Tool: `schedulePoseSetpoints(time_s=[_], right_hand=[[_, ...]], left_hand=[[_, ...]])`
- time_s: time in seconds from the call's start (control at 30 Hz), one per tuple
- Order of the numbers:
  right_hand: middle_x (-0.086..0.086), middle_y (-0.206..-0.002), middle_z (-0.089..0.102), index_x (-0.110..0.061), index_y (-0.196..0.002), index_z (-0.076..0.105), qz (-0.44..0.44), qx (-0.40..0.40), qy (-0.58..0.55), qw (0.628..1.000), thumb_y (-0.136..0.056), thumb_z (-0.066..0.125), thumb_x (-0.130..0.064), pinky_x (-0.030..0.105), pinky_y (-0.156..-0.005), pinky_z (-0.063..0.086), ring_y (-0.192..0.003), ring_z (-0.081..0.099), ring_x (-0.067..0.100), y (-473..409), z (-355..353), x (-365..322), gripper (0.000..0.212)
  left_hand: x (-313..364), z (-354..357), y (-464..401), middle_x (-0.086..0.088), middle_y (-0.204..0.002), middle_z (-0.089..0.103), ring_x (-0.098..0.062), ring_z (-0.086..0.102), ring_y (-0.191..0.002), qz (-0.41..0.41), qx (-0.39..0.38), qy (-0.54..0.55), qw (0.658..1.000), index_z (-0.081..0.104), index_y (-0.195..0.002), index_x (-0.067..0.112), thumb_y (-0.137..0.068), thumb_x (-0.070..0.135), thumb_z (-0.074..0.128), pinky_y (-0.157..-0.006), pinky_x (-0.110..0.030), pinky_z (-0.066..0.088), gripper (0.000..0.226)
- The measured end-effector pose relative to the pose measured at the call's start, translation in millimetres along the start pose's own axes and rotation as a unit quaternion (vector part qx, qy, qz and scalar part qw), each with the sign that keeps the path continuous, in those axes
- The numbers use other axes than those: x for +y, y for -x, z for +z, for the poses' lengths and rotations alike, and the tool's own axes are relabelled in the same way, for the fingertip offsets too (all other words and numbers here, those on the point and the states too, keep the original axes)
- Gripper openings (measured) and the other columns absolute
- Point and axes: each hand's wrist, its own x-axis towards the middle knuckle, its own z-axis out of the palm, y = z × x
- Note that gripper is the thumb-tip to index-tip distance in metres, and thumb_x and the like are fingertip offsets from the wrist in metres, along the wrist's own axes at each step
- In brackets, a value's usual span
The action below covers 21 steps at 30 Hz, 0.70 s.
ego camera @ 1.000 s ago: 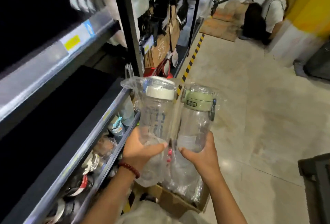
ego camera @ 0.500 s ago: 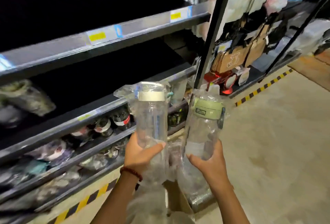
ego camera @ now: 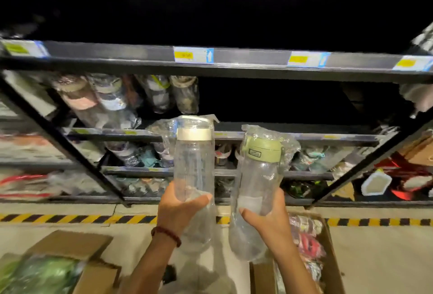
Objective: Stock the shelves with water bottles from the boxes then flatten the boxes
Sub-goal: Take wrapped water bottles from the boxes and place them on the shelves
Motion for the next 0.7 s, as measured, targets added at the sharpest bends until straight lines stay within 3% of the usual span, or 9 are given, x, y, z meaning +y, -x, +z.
schedulePoseSetpoints(time_s=[0.07,0.13,0.2,0.27,0.37,0.53,0.6,0.7], right_hand=[[-0.019,-0.102,0.053,-0.032,-0.119,0.035,-0.007,-0.025,0.001,1.0,-0.069,0.08,-0.007,0.013,-0.064,0.044,-0.088,0.054,-0.004,-9,32,-11,0.073],[-0.017,-0.103,0.053,-0.032,-0.118,0.036,-0.007,-0.046,0.002,0.999,-0.069,0.08,-0.005,0.012,-0.061,0.045,-0.088,0.054,-0.004,-16,65,-22,0.071],[-0.014,-0.106,0.053,-0.033,-0.119,0.035,-0.005,-0.068,0.0,0.998,-0.069,0.08,-0.005,0.014,-0.063,0.045,-0.091,0.054,-0.001,-24,99,-30,0.073],[-0.014,-0.106,0.053,-0.033,-0.12,0.035,-0.001,-0.077,-0.001,0.997,-0.069,0.08,-0.006,0.016,-0.067,0.044,-0.093,0.054,0.0,-30,131,-36,0.073],[-0.018,-0.102,0.053,-0.03,-0.121,0.038,0.0,-0.07,0.001,0.998,-0.068,0.081,-0.007,0.013,-0.065,0.042,-0.091,0.054,-0.002,-39,166,-38,0.071],[-0.01,-0.106,0.054,-0.025,-0.121,0.04,0.016,-0.038,-0.013,0.999,-0.067,0.083,-0.009,0.019,-0.069,0.045,-0.097,0.056,0.007,-74,191,-43,0.071],[-0.004,-0.11,0.057,-0.024,-0.122,0.041,0.009,-0.025,-0.025,0.999,-0.061,0.084,-0.02,0.024,-0.074,0.048,-0.1,0.059,0.013,-93,195,-42,0.074],[-0.005,-0.109,0.059,-0.03,-0.118,0.043,0.007,-0.005,-0.042,0.999,-0.06,0.081,-0.02,0.031,-0.078,0.052,-0.1,0.061,0.014,-126,205,-37,0.07]], left_hand=[[-5,-31,-16,-0.001,-0.083,0.065,-0.019,0.064,-0.078,-0.005,0.01,-0.008,1.0,0.06,-0.091,0.015,-0.033,0.046,0.076,-0.063,-0.029,0.054,0.067],[-6,-64,-30,0.005,-0.073,0.061,-0.013,0.062,-0.07,0.015,0.013,-0.03,0.999,0.056,-0.082,0.013,-0.036,0.05,0.077,-0.056,-0.02,0.049,0.063],[-5,-94,-44,0.011,-0.065,0.059,0.0,0.059,-0.061,0.022,0.028,-0.051,0.998,0.055,-0.075,0.016,-0.043,0.043,0.082,-0.05,-0.012,0.045,0.05],[-7,-121,-61,0.009,-0.08,0.064,0.004,0.062,-0.068,0.015,0.034,-0.045,0.998,0.059,-0.087,0.018,-0.052,0.03,0.089,-0.053,-0.011,0.048,0.048],[-15,-150,-91,-0.001,-0.093,0.068,-0.013,0.066,-0.084,0.0,0.031,-0.023,0.999,0.062,-0.102,0.012,-0.037,0.046,0.083,-0.063,-0.023,0.053,0.076],[-14,-163,-155,-0.001,-0.094,0.07,-0.013,0.067,-0.086,0.0,-0.003,-0.038,0.999,0.062,-0.107,0.011,-0.062,0.019,0.086,-0.061,-0.019,0.051,0.052],[-13,-158,-178,0.0,-0.097,0.069,-0.011,0.067,-0.087,0.006,-0.031,-0.038,0.999,0.061,-0.11,0.012,-0.061,0.026,0.086,-0.059,-0.014,0.051,0.057],[-12,-141,-209,-0.003,-0.101,0.069,-0.017,0.067,-0.094,0.024,-0.042,-0.009,0.999,0.061,-0.112,0.012,-0.042,0.048,0.09,-0.071,-0.024,0.057,0.084]])
